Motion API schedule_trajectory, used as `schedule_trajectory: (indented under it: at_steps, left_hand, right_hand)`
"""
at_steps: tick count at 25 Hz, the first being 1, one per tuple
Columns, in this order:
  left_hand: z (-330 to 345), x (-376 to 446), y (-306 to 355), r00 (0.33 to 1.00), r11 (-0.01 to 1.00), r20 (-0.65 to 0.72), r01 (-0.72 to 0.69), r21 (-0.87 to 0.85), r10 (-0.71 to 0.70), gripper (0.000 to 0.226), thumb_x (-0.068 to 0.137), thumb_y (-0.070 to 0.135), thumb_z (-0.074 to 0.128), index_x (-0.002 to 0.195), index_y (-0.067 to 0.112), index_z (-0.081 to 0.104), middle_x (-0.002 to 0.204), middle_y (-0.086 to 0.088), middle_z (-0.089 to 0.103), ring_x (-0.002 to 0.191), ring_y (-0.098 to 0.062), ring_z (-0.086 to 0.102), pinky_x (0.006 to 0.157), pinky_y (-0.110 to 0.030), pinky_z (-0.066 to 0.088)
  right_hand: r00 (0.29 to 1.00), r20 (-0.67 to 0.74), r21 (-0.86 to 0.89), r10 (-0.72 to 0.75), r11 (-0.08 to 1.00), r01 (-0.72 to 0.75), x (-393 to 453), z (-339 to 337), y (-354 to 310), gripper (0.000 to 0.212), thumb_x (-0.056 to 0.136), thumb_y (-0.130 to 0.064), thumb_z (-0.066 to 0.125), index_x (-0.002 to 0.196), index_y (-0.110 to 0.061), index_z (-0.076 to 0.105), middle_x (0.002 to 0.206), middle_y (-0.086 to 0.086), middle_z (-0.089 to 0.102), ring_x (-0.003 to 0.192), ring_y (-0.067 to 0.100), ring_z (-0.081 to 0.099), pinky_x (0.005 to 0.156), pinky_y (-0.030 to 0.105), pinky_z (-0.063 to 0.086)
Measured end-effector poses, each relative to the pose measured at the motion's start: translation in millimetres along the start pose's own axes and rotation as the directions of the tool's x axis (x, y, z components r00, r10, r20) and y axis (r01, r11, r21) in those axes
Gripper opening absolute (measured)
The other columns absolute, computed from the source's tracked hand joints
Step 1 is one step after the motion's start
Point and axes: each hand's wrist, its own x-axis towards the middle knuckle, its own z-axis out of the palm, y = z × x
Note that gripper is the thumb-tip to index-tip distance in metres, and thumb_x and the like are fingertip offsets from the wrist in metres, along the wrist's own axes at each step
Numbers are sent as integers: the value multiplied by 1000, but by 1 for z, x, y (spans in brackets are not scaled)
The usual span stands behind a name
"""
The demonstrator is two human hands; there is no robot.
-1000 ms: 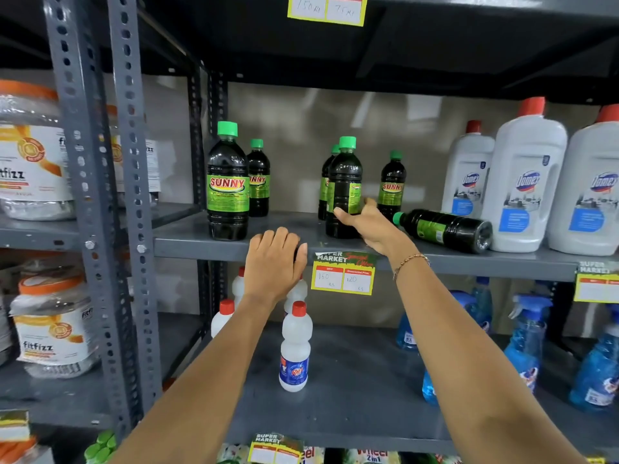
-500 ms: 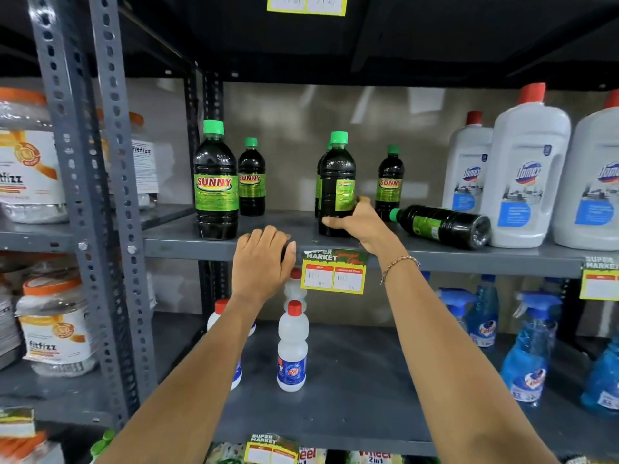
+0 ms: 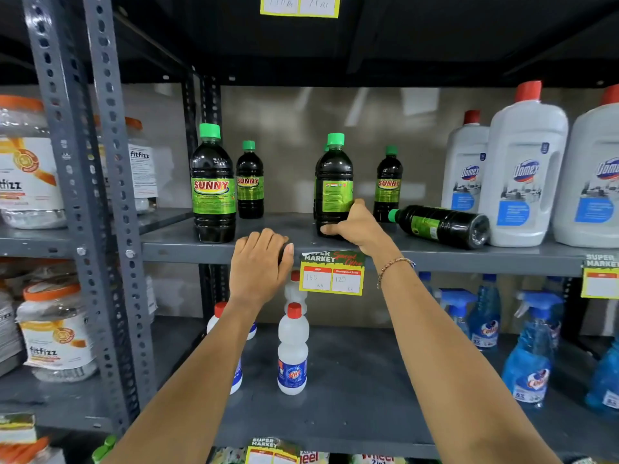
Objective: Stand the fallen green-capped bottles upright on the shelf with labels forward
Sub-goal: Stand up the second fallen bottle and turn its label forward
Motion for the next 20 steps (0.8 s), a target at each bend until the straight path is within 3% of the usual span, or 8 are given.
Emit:
schedule_trajectory:
  at_steps: [3,7,11,15,18,20]
  left_hand:
    - [0,-1,0,1000,1000,-18,-15,6,15,40,96,34,34,90,11,65,82,-4,62,72,-23,56,67,-37,41]
    - [0,-2,-2,1000,1000,-16,-7,5,7,40,96,35,34,90,11,65,82,-4,62,72,-23,56,68,-36,41]
    - [0,-1,-1,1000,1000,-19,-15,12,15,39,96,34,34,90,12,65,82,-4,62,72,-23,56,68,-36,39]
    - [1,-1,-2,1000,1000,-11,-16,14,17,41,97,35,32,90,12,65,82,-4,61,72,-23,55,68,-36,38]
    - [2,-1,-3,1000,1000,-9,-14,7,14,41,97,36,32,89,12,64,81,-4,61,71,-24,55,68,-36,38]
    - [3,-1,-4,1000,1000,-9,-18,7,18,41,97,36,32,90,12,64,82,-4,61,71,-24,55,68,-36,39]
  right_hand:
    - [1000,-31,-36,-2,999,1,-1,0,-2,76,69,-18,84,126,-5,35,130,11,47,121,25,48,102,40,43]
    - [999,43,47,32,998,-34,-1,-2,-2,63,77,-9,76,125,-4,35,121,9,53,115,23,52,88,31,42]
    - [999,-32,-30,-12,999,11,-2,1,-3,76,66,-24,87,122,-7,38,123,8,53,115,23,52,97,36,45]
    - [999,33,41,29,999,-31,-3,-2,-3,64,74,-10,80,123,-6,39,115,6,56,115,23,55,88,31,44]
    - [1000,-22,-16,-13,1000,12,-4,0,-1,73,68,-23,86,123,-7,40,117,4,54,109,19,53,90,31,44]
    - [1000,20,20,-3,1000,2,-5,-1,-3,75,68,-24,86,125,-7,40,119,4,56,108,18,53,92,31,44]
